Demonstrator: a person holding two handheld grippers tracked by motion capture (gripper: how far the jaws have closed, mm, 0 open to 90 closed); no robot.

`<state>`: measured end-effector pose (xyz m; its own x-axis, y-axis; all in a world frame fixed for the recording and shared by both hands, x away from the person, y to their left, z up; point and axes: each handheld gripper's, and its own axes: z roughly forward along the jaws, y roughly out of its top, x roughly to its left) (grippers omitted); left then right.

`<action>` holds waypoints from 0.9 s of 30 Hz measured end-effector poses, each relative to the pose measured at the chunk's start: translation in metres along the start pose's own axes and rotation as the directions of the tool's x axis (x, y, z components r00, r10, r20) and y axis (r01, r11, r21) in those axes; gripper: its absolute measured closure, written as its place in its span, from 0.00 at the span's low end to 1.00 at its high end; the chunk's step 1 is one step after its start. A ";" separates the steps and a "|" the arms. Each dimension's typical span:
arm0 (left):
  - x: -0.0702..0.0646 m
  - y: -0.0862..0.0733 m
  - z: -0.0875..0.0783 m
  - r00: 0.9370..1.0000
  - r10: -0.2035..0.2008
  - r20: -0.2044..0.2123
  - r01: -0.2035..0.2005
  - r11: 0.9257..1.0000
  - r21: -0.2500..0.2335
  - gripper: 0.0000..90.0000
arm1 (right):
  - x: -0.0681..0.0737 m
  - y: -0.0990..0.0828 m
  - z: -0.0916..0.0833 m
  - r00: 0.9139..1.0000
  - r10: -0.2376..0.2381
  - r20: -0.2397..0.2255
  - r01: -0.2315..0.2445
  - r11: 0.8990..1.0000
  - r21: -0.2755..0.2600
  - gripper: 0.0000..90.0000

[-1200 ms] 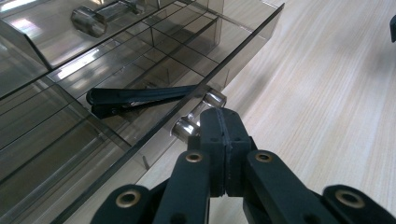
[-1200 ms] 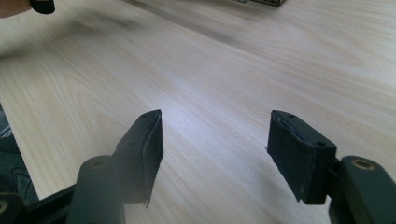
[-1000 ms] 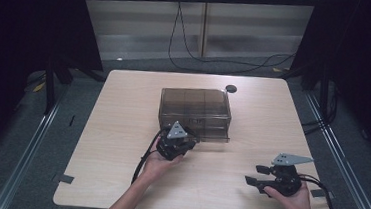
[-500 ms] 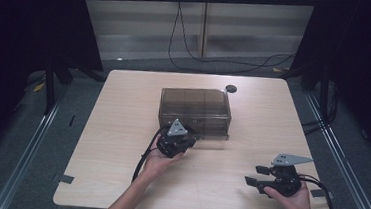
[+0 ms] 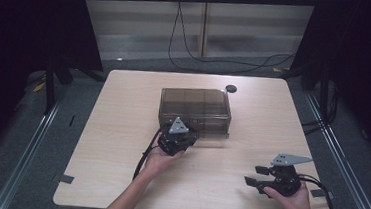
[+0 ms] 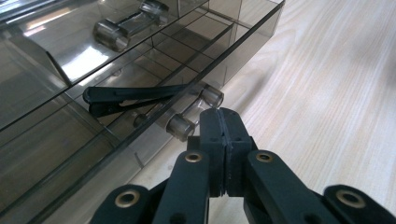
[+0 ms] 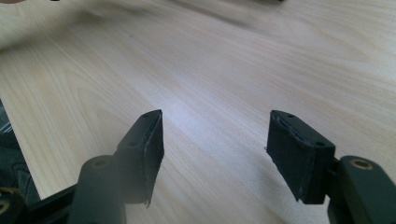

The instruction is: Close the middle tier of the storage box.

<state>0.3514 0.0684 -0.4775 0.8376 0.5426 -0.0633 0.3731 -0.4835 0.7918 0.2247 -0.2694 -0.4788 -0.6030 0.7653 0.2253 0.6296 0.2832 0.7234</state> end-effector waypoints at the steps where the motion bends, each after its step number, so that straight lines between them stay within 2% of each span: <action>1: 0.001 0.000 0.000 1.000 -0.003 -0.008 0.003 1.000 0.002 0.99 | 0.000 0.000 0.000 1.000 0.003 -0.001 -0.003 1.000 -0.001 0.41; 3: -0.001 0.001 -0.001 1.000 0.000 -0.004 0.000 1.000 -0.008 0.99 | 0.000 0.000 0.000 1.000 0.002 0.000 -0.002 1.000 -0.001 0.41; 6: -0.001 0.005 0.000 1.000 0.014 -0.017 -0.014 1.000 0.014 0.99 | 0.000 0.000 0.000 1.000 0.002 0.000 -0.002 1.000 0.000 0.41; 7: 0.000 0.005 0.002 1.000 0.003 -0.009 -0.003 1.000 0.004 0.99 | 0.000 0.000 0.001 1.000 0.004 -0.003 -0.004 1.000 0.003 0.41; 9: 0.000 0.008 0.002 1.000 0.013 -0.009 -0.013 1.000 0.014 0.99 | 0.001 0.000 0.001 1.000 0.003 -0.002 -0.003 1.000 0.002 0.41; 12: 0.001 0.010 0.003 1.000 0.009 -0.006 -0.009 1.000 0.002 0.99 | 0.001 0.000 -0.001 1.000 0.003 0.002 -0.003 1.000 0.000 0.41; 23: 0.005 0.013 0.007 1.000 0.019 -0.024 -0.019 1.000 0.017 0.99 | 0.001 -0.001 0.001 1.000 -0.003 -0.001 0.003 1.000 0.010 0.41; 27: 0.005 0.017 0.007 1.000 0.021 -0.020 -0.021 1.000 0.002 0.99 | 0.001 -0.001 0.000 1.000 -0.001 0.003 0.001 1.000 0.007 0.41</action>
<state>0.3653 0.0582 -0.4684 0.8371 0.5460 -0.0343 0.3561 -0.4962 0.7919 0.2236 -0.2689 -0.4790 -0.6025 0.7664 0.2227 0.6322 0.2880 0.7193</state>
